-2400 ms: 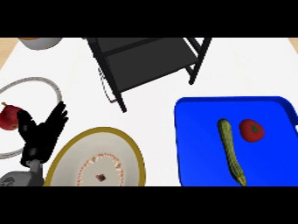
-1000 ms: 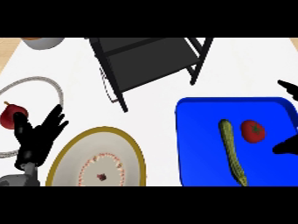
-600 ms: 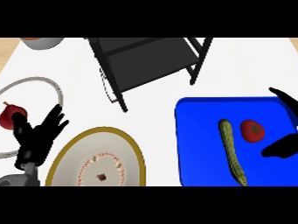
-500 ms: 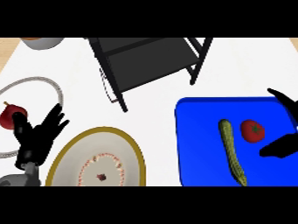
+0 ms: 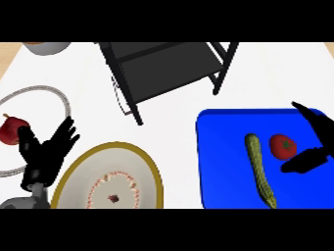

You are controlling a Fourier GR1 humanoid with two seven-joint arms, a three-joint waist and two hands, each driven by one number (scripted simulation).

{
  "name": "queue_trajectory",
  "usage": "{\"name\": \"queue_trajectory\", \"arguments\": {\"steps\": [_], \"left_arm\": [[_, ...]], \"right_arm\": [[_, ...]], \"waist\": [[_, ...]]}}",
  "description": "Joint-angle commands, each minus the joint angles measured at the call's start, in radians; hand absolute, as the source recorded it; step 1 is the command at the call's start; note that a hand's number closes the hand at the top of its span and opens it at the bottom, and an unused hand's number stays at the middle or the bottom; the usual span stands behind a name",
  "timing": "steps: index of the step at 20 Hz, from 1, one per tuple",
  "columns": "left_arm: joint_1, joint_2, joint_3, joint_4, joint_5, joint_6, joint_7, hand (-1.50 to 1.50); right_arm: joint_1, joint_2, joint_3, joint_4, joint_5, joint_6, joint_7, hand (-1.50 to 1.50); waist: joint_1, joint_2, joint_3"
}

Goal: Pick the tomato from the tray and place it in the tiered shelf

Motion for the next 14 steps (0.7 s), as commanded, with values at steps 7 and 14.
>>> {"name": "queue_trajectory", "arguments": {"steps": [7, 14], "left_arm": [[-0.001, -0.010, 0.028, -0.030, -0.022, -0.004, 0.064, 0.00], [-0.019, -0.039, 0.042, 0.038, -0.068, -0.009, 0.005, 0.00]], "right_arm": [[0.020, 0.037, -0.058, 0.123, 0.166, -0.014, -0.112, -1.50], [-0.072, 0.135, -0.100, 0.255, 0.233, -0.046, -0.192, -1.50]], "waist": [[-0.002, 0.002, -0.003], [0.000, 0.003, -0.003]]}}
